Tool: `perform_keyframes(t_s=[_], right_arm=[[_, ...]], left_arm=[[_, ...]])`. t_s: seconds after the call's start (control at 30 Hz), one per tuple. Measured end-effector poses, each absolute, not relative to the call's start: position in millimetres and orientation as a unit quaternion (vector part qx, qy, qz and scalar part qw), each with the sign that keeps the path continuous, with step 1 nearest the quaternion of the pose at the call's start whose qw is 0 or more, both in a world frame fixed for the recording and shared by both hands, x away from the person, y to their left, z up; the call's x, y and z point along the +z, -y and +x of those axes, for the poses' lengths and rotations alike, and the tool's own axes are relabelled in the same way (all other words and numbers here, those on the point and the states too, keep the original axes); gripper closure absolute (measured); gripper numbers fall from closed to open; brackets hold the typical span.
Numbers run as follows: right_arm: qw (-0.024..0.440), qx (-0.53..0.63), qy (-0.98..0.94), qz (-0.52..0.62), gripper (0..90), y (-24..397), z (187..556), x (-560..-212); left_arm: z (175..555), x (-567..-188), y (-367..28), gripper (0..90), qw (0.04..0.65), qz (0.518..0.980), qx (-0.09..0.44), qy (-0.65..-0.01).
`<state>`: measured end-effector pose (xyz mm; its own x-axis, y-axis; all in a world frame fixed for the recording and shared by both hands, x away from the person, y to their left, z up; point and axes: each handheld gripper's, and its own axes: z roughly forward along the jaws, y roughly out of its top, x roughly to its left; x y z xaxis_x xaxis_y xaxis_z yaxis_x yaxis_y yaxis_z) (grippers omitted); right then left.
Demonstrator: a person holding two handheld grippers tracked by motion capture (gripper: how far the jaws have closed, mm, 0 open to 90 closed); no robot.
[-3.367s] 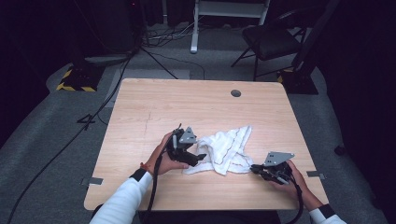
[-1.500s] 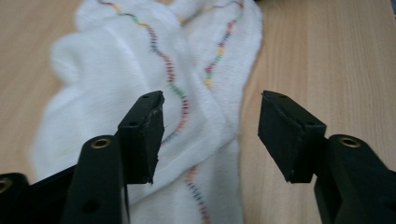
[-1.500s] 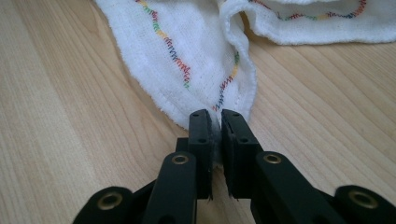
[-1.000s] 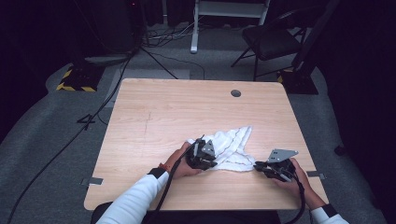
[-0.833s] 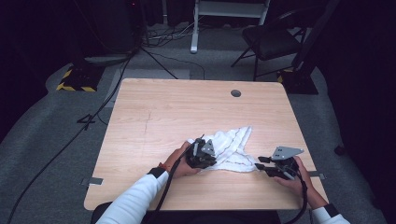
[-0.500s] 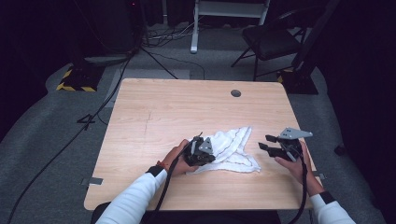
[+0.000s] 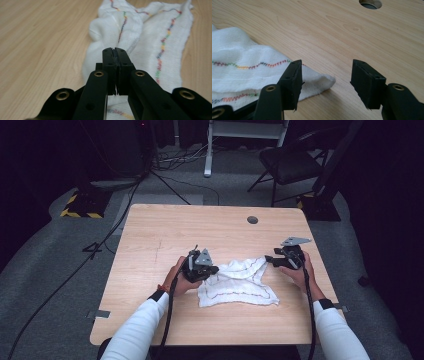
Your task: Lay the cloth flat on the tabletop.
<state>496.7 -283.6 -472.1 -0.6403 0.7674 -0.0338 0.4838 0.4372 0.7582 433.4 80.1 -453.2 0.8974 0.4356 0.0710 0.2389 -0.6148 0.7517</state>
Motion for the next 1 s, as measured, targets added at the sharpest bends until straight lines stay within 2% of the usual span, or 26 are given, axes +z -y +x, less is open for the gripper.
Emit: perform_keyframes(t_s=[0.3,0.4,0.77,0.9,1.0], right_arm=[[0.162,0.359,-0.845,0.362,40.8,268.2,506.5,-488.1],[0.153,0.36,-0.846,0.363,43.5,269.6,506.4,-490.2],[0.133,0.375,-0.85,0.345,40.4,276.1,502.0,-490.9],[0.15,0.36,-0.859,0.331,51.1,267.7,502.3,-493.5],[0.16,0.36,-0.861,0.321,63.9,262.4,501.0,-493.4]], left_arm=[[453.9,-459.2,-95.1,87.9,0.389,0.879,0.142,-0.234],[458.5,-461.2,-99.3,88.0,0.383,0.879,0.144,-0.245],[475.5,-468.0,-112.9,88.1,0.372,0.874,0.147,-0.275],[478.2,-470.1,-113.2,88.1,0.367,0.877,0.145,-0.276],[481.0,-470.7,-113.8,88.1,0.369,0.874,0.144,-0.279]])
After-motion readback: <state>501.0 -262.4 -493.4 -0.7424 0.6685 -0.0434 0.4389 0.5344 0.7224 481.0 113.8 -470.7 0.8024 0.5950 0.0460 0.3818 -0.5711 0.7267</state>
